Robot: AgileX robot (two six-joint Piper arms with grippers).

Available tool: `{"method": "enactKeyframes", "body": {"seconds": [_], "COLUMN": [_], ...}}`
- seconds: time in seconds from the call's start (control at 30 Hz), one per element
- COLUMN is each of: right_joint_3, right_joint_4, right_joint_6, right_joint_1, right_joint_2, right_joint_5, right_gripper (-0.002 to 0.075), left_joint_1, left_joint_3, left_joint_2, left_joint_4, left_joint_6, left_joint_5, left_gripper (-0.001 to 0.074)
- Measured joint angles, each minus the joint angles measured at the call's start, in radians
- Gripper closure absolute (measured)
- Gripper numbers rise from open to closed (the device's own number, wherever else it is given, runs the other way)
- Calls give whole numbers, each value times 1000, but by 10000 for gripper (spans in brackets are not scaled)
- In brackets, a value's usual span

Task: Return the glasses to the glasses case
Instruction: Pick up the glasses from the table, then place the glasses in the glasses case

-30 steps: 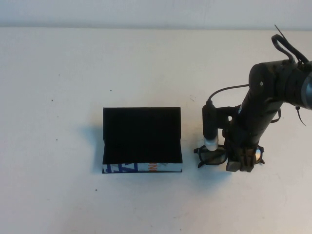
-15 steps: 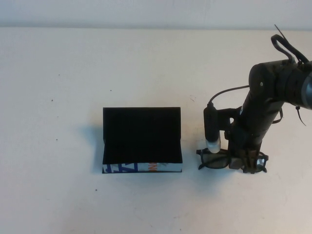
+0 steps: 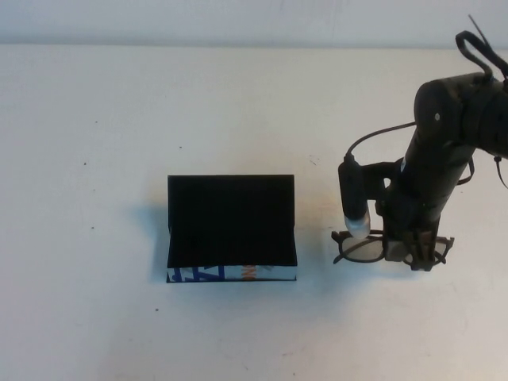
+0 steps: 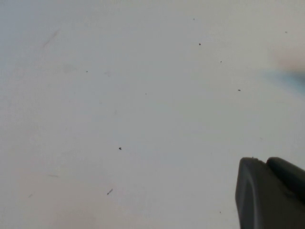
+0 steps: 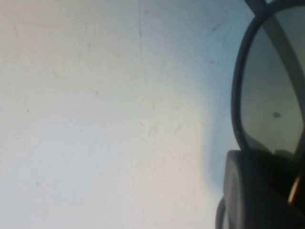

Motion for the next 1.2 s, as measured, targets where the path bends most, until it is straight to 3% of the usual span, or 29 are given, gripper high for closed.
{"method": "enactKeyframes", "body": {"seconds": [0.2, 0.4, 0.63, 1.2], "right_joint_3": [-83, -261, -488, -550], "right_joint_4": [-10, -8, 33, 136], "right_joint_6": [9, 61, 70, 57], "right_joint_1": [31, 164, 288, 332], "right_joint_2": [-62, -51, 120, 277], "right_joint_5": [95, 124, 126, 126], "right_gripper": [652, 652, 653, 655], "left_joint_1": [0, 0, 0, 0], "left_joint_3": [0, 0, 0, 0], "left_joint_2": [0, 0, 0, 0], "left_joint_4": [0, 0, 0, 0], "left_joint_6": [0, 0, 0, 0], "left_joint_5": [0, 0, 0, 0], "left_gripper": [736, 736, 736, 736]}}
